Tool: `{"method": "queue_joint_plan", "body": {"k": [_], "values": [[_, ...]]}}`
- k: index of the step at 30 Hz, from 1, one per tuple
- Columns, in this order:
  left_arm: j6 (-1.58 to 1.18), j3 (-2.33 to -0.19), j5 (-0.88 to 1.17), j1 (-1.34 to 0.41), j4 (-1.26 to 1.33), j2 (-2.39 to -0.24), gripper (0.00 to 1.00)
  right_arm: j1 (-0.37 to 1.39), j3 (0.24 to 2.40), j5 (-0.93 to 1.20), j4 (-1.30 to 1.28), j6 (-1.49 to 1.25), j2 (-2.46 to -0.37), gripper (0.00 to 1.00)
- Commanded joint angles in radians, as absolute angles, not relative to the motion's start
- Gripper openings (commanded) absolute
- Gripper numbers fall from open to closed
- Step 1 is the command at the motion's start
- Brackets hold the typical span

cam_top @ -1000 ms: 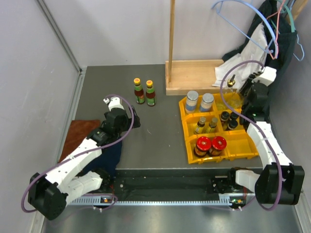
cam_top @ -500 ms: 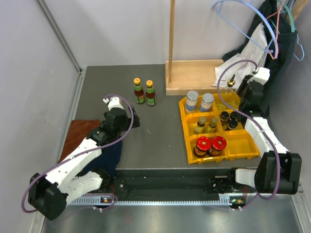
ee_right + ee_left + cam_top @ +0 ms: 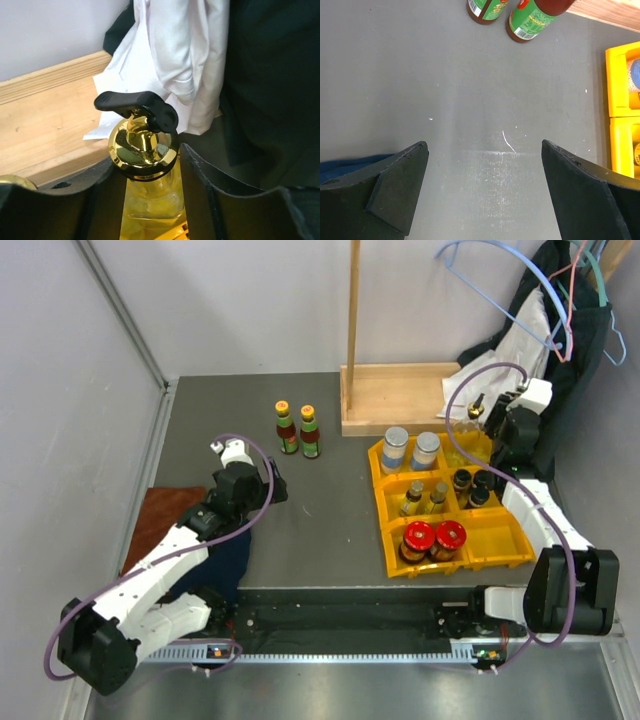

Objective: Organize the condiment bottles
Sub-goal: Place the bottle in the storage box.

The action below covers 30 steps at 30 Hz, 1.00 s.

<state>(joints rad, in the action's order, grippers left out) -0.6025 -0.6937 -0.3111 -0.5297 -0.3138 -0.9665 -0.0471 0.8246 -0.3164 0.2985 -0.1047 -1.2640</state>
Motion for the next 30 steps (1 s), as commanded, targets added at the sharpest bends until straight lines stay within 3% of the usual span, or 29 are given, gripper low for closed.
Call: {"method": "queue_joint_plan", "body": {"k": [1,9,16,25,30], "values": [[-0.592,-0.696,-0.311,-0.522,-0.256,-0.937,0.99,-0.037,0.851,-0.304,0.295,-0.146,-1.261,0.47],[-0.589,-0.689,-0.310,-0.519,-0.258,-0.925,0.99,-0.023,0.848,-0.308,0.252,-0.169,-1.217,0.56],[-0.589,-0.689,-0.305,-0.514,-0.256,-0.919,0.99,-0.014,0.900,-0.382,0.151,-0.198,-1.121,0.75],[-0.594,-0.698,-0.302,-0.512,-0.256,-0.923,0.99,-0.014,1.075,-0.451,-0.188,-0.265,-0.970,0.99],[-0.586,-0.719,-0.285,-0.508,-0.238,-0.956,0.99,-0.014,1.176,-0.338,-0.376,-0.290,-0.913,0.99]]}}
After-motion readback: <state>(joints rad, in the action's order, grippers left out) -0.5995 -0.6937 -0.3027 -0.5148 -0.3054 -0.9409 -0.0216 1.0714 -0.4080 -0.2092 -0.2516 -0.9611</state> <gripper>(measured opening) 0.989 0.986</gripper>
